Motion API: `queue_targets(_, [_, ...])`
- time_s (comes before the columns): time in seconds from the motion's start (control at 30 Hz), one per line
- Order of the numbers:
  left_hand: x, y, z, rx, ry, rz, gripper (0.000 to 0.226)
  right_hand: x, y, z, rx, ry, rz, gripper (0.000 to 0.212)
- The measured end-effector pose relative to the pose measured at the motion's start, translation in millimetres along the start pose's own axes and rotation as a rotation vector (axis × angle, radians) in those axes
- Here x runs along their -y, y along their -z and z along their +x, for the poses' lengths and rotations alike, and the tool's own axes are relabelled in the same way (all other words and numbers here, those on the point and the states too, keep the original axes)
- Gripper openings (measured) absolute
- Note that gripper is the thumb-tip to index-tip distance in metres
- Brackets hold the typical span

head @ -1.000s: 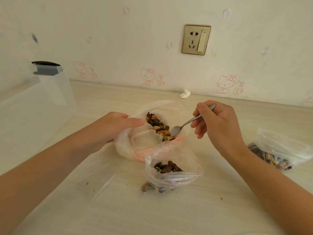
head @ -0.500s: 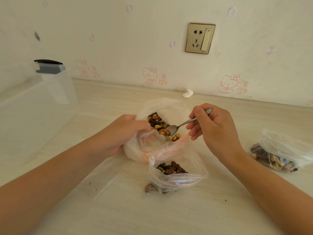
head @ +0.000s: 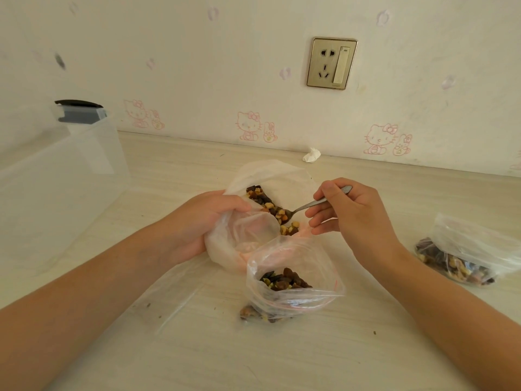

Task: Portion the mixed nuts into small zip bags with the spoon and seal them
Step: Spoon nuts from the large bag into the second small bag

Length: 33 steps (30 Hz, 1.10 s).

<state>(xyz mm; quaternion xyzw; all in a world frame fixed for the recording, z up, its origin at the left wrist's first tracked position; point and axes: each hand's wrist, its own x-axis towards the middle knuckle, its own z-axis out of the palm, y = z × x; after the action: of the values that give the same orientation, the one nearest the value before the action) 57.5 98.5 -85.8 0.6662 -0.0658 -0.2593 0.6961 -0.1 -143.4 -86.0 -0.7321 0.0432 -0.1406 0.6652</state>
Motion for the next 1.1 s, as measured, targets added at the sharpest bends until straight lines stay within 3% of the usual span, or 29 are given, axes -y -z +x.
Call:
queue_targets(0.13, [2, -1, -1, -0.015, 0.043, -0.056, 0.02, -1, 0, 2, -0.017, -0.063, 0.084, 0.029])
queue_targets(0.2, [-1, -1, -1, -0.063, 0.029, 0.061, 0.014, -2, 0, 4, -0.041, -0.101, 0.145, 0.029])
queue_targets(0.33, [-10, 1, -4, -0.136, 0.067, 0.317, 0.026, -6, 3, 7, -0.058, -0.184, 0.24, 0.026])
queue_targets(0.57, [-14, 10, -6, -0.213, 0.035, 0.572, 0.027, -9, 8, 12, -0.036, -0.265, 0.328, 0.028])
queue_targets(0.67, [-17, 15, -10, -0.245, 0.005, 0.653, 0.04, -8, 9, 12, -0.044, -0.26, 0.333, 0.028])
queue_targets(0.8, [-21, 17, -23, -0.415, -0.225, 0.857, 0.056, -3, 11, 10, -0.052, -0.237, 0.339, 0.029])
queue_targets(0.9, [-32, 10, -44, -0.536, -0.51, 0.827, 0.036, 3, 13, 7, -0.058, -0.221, 0.357, 0.03])
queue_targets(0.97, [-37, 2, -57, -0.408, -0.517, 0.839, 0.038, 8, 15, 4, -0.056, -0.208, 0.371, 0.031])
queue_targets(1.1, [-32, -21, -74, -0.042, -0.207, 0.984, 0.066, 17, 17, 1, -0.035, -0.193, 0.388, 0.033])
